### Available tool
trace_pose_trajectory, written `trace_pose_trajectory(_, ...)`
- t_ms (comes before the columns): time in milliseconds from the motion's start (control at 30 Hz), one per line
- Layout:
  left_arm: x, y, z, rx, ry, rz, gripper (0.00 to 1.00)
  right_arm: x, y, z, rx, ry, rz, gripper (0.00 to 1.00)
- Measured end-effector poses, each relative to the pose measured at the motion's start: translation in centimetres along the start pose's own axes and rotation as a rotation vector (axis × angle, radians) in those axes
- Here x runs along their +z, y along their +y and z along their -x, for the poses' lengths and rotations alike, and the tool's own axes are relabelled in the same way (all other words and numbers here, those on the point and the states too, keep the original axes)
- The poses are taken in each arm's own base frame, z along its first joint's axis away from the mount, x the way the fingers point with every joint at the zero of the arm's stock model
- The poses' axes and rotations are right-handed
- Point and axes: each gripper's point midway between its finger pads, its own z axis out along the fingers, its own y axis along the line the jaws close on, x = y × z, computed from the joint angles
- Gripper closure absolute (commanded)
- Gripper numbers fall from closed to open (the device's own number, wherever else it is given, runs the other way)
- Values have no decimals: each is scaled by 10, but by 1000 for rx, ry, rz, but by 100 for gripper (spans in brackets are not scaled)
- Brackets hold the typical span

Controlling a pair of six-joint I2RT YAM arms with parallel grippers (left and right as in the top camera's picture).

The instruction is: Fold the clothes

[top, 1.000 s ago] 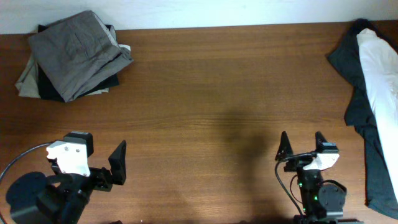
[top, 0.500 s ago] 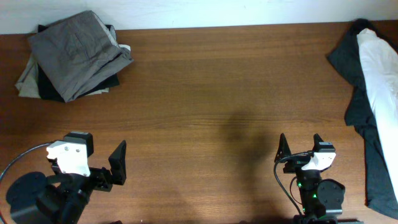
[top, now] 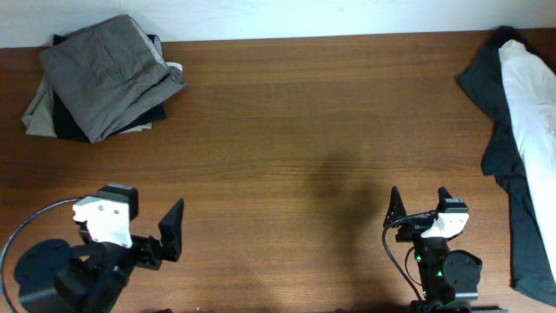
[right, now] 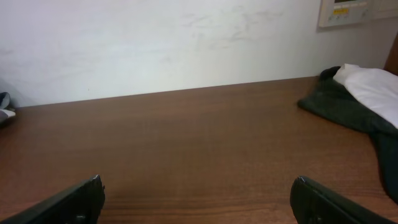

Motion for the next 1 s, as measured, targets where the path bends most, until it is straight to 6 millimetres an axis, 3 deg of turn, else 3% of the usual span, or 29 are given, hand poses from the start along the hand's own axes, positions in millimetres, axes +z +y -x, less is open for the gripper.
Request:
trace_pose_trajectory(133, 8, -14, -16, 39, -22, -68, 1, 0, 0, 0, -2, 0, 0, 1)
trace_pose_trajectory(267, 34, -20, -50, 88, -137, -119, 1, 0, 0, 0, -3, 0, 0, 1)
trace_pose_trajectory(433, 66, -5, -69, 5, -288, -93, 1, 0, 0, 0, -3, 0, 0, 1)
trace_pose_trajectory(567, 86, 15, -109, -168, -282, -7, 1, 0, 0, 0, -3, 0, 0, 1)
trace_pose_trajectory(833, 92, 37, -126, -235, -357, 112, 1, 0, 0, 0, -3, 0, 0, 1)
trace_pose_trajectory(1000, 92, 40, -127, -139, -348, 149, 1, 0, 0, 0, -3, 0, 0, 1)
